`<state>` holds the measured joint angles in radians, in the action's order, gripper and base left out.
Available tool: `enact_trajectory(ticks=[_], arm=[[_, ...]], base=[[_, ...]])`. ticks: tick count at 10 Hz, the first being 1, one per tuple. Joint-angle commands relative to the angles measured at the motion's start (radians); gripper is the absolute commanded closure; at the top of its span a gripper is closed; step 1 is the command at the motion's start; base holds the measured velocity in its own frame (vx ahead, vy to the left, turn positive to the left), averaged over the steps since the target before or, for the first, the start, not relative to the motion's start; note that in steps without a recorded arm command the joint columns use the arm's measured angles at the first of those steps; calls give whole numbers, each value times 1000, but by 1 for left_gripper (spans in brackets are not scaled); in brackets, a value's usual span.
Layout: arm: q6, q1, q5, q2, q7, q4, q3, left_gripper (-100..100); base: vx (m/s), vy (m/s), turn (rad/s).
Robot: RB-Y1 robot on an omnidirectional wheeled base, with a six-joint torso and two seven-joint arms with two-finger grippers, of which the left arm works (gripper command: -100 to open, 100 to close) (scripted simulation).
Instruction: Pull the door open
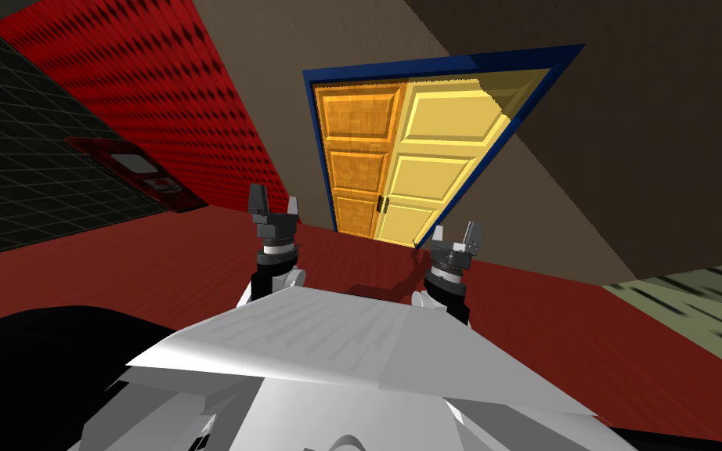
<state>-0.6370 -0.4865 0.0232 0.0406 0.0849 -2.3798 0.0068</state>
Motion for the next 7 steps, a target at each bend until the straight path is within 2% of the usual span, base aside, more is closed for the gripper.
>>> enact_trajectory(ticks=[1,7], arm=[[-5,7,7,6,19,30,4,-100],[-23,32,33,26,92,143,21,-100]], base=[[75,-35,-7],[130,-52,-1]])
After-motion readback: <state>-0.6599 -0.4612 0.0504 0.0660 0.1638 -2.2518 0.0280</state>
